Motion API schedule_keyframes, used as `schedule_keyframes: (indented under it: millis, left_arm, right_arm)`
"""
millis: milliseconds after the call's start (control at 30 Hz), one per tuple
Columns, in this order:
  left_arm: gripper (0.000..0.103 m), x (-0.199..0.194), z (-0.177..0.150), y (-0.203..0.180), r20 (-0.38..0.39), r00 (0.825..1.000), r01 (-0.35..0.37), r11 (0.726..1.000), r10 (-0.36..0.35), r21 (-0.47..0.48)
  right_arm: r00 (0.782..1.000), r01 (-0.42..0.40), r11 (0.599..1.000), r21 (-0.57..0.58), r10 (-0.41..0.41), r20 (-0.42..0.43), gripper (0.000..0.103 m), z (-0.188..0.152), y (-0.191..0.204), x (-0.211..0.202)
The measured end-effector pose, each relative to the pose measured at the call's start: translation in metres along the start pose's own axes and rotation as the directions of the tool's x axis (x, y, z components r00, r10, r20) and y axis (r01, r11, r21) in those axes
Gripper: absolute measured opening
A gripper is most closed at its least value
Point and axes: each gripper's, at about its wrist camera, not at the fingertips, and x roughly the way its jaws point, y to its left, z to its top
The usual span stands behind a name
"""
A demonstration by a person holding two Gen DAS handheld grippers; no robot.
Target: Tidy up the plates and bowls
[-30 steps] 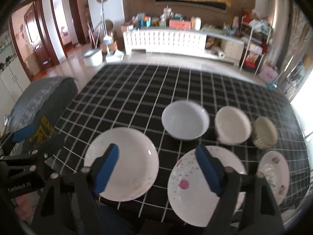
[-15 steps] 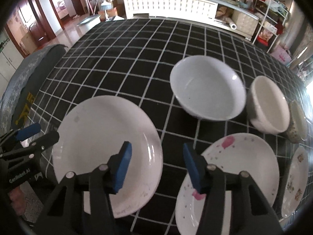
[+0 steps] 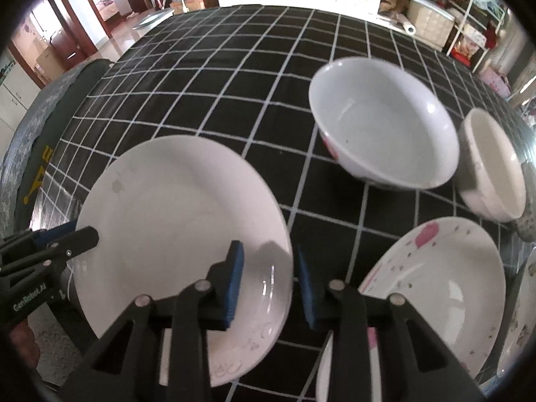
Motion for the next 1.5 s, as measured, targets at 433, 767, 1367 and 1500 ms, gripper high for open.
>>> schedule_keyframes:
  millis: [433,767,1367,1500]
  left_arm:
    - [0.011,0.002,0.001,-0.010,-0.010,1.000,-0.004,1.000,0.004,0.018]
    - [0.011,-0.004,0.000,-0.004,-0.003,1.000,-0.022,1.000,0.022,-0.003]
    - [0.011,0.002,0.001,-0.004,-0.022,1.000,-0.012,1.000,0.012,-0.013]
    - [0.011,-0.013,-0.002,-0.003,-0.008,0.999,-0.043,0.999,0.043,-0.021]
  right_arm:
    - [0.999,-0.041,0.998,0.037,0.041,-0.001,0.024,-0.009,-0.011,-0.004]
    - [0.999,-0.035,0.999,0.041,0.035,0.016,0.024,-0.004,0.007,-0.008]
    - [0.999,-0.034,0.996,0.081,0.035,-0.008,0.024,0.001,0.001,0.004]
    - [0.999,-0.016,0.998,0.058,0.013,0.038,0.024,-0.002,0.002,-0.013]
